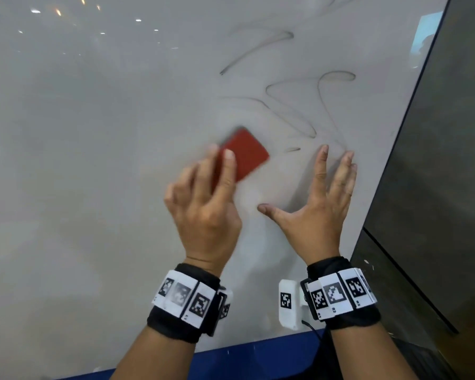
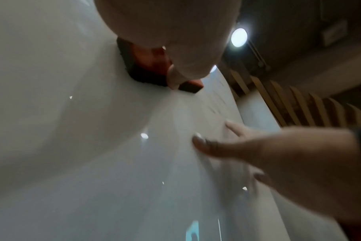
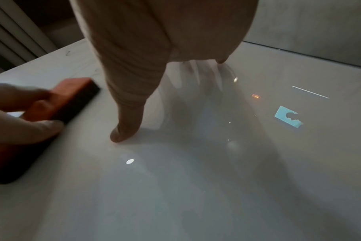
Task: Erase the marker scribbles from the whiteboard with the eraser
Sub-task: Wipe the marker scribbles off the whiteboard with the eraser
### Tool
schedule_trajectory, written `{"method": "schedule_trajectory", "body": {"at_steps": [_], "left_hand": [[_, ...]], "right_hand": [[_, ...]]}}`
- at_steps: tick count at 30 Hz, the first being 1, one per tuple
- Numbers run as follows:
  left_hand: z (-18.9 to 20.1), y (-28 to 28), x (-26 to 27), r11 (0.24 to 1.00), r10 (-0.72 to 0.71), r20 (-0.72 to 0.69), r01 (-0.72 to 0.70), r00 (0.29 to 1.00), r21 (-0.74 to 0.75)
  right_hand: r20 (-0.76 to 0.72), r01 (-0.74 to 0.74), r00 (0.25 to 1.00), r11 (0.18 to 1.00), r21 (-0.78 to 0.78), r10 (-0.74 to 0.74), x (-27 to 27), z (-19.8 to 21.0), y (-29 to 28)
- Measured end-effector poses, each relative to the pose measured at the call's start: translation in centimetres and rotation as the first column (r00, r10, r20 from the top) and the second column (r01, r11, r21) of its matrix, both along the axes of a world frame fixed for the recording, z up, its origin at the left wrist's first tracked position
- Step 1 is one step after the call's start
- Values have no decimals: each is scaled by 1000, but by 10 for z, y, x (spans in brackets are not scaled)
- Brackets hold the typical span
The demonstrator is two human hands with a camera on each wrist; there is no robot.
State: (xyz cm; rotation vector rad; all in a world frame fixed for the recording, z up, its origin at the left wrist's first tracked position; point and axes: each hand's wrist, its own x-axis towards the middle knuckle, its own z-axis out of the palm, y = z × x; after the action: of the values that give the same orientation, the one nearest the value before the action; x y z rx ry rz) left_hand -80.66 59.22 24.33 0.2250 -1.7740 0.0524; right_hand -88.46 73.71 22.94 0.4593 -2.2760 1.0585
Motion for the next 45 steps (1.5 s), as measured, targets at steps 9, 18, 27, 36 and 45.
{"method": "schedule_trajectory", "body": {"at_steps": [9,18,27,36,45], "left_hand": [[-16,20,-6,994,-69,139,80,988,-74],[30,2,-4,994,42,-104,-31,994,103],[6,38,-13,963,-193,325,242,926,-119],[16,15,3,998,-33,326,13,945,63],[17,-3,4,964,126,405,-208,906,165]], "right_hand": [[-11,5,1000,1000,1,-5,-1,-3,1],[-13,22,1000,999,29,-22,-1,-5,1],[-100,-59,994,994,-95,49,9,0,5],[-394,-197,914,954,-227,95,1,-5,-13],[-312,-89,949,919,-383,-39,4,-1,-22]]}}
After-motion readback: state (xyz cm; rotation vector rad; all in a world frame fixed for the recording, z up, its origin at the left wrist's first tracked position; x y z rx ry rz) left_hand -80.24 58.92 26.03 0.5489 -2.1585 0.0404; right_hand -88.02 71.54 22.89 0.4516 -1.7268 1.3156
